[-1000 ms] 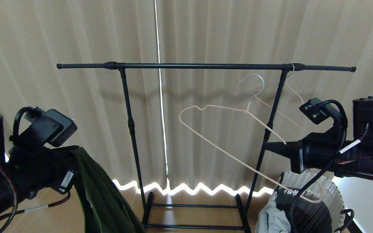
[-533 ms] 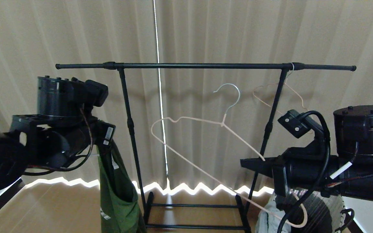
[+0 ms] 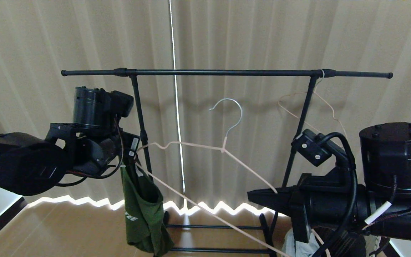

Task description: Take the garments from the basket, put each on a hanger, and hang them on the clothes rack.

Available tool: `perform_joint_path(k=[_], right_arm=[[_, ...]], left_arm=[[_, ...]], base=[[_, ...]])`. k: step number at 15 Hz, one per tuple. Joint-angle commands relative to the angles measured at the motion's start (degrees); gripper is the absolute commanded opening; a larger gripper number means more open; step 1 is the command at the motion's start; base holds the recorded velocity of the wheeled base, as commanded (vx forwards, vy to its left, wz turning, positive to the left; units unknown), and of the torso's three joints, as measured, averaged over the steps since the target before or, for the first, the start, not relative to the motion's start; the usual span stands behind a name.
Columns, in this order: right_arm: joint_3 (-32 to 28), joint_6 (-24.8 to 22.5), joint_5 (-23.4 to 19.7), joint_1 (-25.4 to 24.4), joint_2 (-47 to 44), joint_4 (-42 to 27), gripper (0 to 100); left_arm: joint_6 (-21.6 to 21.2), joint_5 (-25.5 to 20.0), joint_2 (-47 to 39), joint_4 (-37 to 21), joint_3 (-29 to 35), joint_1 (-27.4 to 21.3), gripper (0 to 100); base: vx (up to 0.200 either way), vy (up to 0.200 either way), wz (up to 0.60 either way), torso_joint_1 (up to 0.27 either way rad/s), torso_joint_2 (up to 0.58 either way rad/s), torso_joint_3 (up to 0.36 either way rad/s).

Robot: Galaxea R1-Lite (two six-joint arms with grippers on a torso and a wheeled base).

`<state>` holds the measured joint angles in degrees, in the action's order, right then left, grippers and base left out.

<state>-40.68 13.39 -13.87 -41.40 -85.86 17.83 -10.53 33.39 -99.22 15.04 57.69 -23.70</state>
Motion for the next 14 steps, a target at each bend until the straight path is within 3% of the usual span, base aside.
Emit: perform_joint_path(k=[1, 7, 11, 14], right_arm=[[-0.19, -0.03, 0.07, -0.17, -1.59, 0.09, 0], [-1.77, 0.06, 0.16, -1.14, -2.82, 0.18, 0], [-4.58, 0.15, 4.38, -1.14, -6.51, 0.27, 0], [-4.50, 0.15, 4.38, -1.14, -6.95, 3.00, 0]], left_arm=[[-0.01, 0.01, 0.08, -0.01, 0.06, -0.91, 0], [-0.01, 0.01, 0.34, -0.10, 0.32, -1.61, 0], [-0.19, 0.18, 0.52, -0.10, 0.32, -1.88, 0], [-0.19, 0.18, 0.52, -0.10, 0.41, -1.88, 0]], base=[[0.000, 0.000, 0.00, 0.000, 0.00, 0.000], [0.000, 0.000, 0.00, 0.000, 0.00, 0.000], [0.000, 0.000, 0.00, 0.000, 0.00, 0.000], [0.000, 0.000, 0.00, 0.000, 0.00, 0.000]])
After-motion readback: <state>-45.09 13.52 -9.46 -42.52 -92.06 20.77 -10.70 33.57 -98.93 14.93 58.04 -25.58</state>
